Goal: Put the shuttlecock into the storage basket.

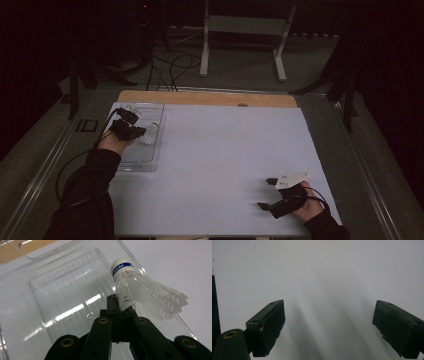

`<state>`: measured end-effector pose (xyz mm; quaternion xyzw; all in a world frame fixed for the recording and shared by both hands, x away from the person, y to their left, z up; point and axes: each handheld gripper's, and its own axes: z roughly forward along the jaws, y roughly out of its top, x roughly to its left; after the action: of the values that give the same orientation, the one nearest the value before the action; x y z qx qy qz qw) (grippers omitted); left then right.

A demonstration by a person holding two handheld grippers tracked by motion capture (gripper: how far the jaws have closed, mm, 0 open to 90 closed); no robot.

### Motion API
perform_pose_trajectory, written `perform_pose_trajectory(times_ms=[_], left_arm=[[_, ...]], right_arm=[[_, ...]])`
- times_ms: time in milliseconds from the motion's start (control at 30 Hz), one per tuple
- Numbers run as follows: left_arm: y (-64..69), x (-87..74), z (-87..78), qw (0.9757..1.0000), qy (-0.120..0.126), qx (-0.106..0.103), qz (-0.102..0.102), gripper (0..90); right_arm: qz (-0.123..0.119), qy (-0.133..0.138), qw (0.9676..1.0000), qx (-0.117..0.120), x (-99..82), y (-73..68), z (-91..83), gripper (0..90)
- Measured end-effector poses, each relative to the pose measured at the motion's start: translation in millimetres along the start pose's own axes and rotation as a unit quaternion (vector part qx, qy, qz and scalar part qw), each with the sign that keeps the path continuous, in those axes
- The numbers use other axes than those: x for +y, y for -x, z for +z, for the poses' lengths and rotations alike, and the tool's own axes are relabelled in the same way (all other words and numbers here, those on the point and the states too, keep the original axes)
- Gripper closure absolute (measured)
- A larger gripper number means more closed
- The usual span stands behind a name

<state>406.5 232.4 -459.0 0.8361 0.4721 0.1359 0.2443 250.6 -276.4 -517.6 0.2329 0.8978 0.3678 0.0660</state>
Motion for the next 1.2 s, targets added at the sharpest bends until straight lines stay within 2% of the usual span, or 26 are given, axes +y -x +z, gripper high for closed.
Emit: perform_pose_trajectory(times_ms=[200,367,533,633,767,1200], left_arm=[[-1.7,-0.1,6.3,0.9999,-0.016,-0.005,0.003,89.9],[-3.2,-0.7,12.0,0.9995,-0.03,0.007,0.006,89.8],[-3.8,-2.4,16.4,0.9994,-0.033,-0.001,0.002,89.9],[-3.1,-2.5,19.3,0.999,-0.043,-0.001,0.01,89.8],[-2.0,-2.4,24.9,0.9981,-0.058,-0.012,0.014,89.8],[2.4,1.4,33.2,0.9963,-0.084,-0.005,0.022,88.1]], right_arm=[[0.001,0.001,1.0,0.001,-0.2,0.1,0.0,10.6],[0.0,0.0,1.0,0.001,-0.2,0.2,0.3,10.5],[0.001,0.001,1.0,0.002,-0.3,0.4,0.1,10.5],[0.002,0.001,1.0,0.002,-0.1,0.3,0.2,10.5],[0.001,0.001,1.0,0.002,-0.1,0.3,0.4,10.6],[0.003,0.001,1.0,0.005,-0.1,0.6,0.6,10.5]])
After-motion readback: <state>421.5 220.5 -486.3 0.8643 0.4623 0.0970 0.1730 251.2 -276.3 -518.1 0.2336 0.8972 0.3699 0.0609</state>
